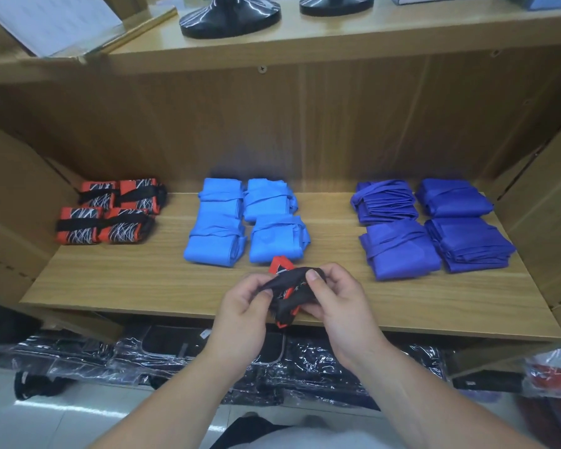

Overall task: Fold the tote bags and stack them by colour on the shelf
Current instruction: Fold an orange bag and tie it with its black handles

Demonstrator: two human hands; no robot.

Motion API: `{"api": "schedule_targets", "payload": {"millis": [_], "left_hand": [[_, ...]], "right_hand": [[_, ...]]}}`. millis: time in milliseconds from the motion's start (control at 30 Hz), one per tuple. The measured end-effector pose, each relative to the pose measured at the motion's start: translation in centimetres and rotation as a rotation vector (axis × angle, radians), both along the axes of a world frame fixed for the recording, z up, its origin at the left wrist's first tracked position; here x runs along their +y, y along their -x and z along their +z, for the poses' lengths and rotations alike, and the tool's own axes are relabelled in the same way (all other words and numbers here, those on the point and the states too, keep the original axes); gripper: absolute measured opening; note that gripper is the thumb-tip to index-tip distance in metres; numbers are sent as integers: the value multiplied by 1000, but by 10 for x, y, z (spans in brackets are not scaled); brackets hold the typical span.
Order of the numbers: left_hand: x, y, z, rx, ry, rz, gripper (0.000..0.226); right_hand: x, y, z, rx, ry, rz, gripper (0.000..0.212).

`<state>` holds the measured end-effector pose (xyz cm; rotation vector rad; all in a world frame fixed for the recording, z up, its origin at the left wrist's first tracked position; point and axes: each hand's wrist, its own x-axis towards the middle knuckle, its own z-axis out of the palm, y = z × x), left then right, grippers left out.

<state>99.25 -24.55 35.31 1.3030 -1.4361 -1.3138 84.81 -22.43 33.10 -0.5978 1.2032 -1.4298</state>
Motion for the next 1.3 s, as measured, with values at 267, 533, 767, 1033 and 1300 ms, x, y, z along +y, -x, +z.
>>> {"api": "schedule_targets", "payload": {"millis": [267,533,767,1033,1300], "left_hand": [[-8,-4,6,50,-39,-44,18],[-8,-3,4,186,-152,-76,31],[-15,-12,13,343,-275,-107,26],[-16,-11,16,202,-220,-174,19],[-11,1,23,129,-181,-135,52]], "right_hand": [[6,1,-3,-202,53,98,31],[-6,6,-8,-141,-16,35,32],[-6,3,-3,-99,14,79,35],[-7,-1,3,0,37,33,17],[-13,-9,2,153,30,-58,30]]}}
